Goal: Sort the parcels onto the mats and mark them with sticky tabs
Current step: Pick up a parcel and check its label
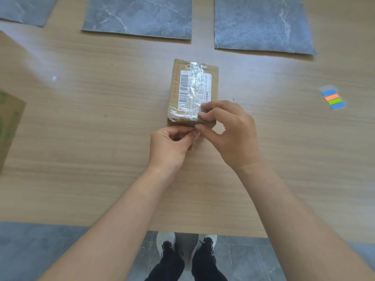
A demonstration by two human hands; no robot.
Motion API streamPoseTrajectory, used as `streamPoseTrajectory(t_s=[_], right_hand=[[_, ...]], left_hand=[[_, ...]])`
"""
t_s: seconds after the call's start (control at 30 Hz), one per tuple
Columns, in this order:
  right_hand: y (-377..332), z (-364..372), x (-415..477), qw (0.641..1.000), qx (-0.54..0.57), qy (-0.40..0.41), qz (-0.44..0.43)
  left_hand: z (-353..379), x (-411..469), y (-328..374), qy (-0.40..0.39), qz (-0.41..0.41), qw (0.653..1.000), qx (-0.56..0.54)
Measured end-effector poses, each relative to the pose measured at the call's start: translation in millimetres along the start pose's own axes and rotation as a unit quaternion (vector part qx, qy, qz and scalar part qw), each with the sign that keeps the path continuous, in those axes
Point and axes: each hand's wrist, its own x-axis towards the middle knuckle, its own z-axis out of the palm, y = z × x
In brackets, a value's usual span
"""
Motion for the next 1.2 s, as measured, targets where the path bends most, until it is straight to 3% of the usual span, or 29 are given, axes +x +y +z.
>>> streamPoseTrajectory(t_s=[0.2,0.3,0.43,0.5,0.57,0.6,0.67,0.73,0.77,0.87,1.0,1.2], right_hand=[[-1,9,-2,0.999,0.005,0.037,-0.002],[-2,15,-5,0.999,-0.011,0.050,-0.001],[-3,25,-9,0.997,-0.056,0.051,0.003],[-3,22,-10,0.998,-0.038,0.046,0.000],[-8,14,-12,0.995,0.059,0.066,0.050],[-14,11,-12,0.979,0.136,0.101,0.113],[-26,9,-10,0.910,0.263,0.159,0.279],[-32,10,-6,0.851,0.325,0.113,0.396],[-35,10,-4,0.843,0.338,0.078,0.412],[-46,5,4,0.849,0.343,0.039,0.400],[-59,-21,25,0.871,0.328,0.067,0.359],[-95,-79,71,0.871,0.346,0.107,0.331]], left_hand=[[-10,-2,1,0.021,-0.030,0.999,0.031],[-29,-4,3,0.075,-0.041,0.995,0.057],[-45,4,17,0.155,-0.031,0.987,0.007],[-45,10,27,0.128,-0.033,0.991,-0.029],[-40,13,34,0.074,-0.039,0.995,-0.056],[-38,13,38,0.052,-0.042,0.996,-0.065],[-32,10,46,0.019,-0.047,0.995,-0.085],[-28,7,53,-0.003,-0.055,0.994,-0.092],[-25,4,57,-0.011,-0.058,0.994,-0.091],[-19,-1,74,-0.016,-0.060,0.994,-0.086],[-13,-3,111,-0.039,-0.042,0.995,-0.083],[4,-14,180,-0.075,0.020,0.994,-0.079]])
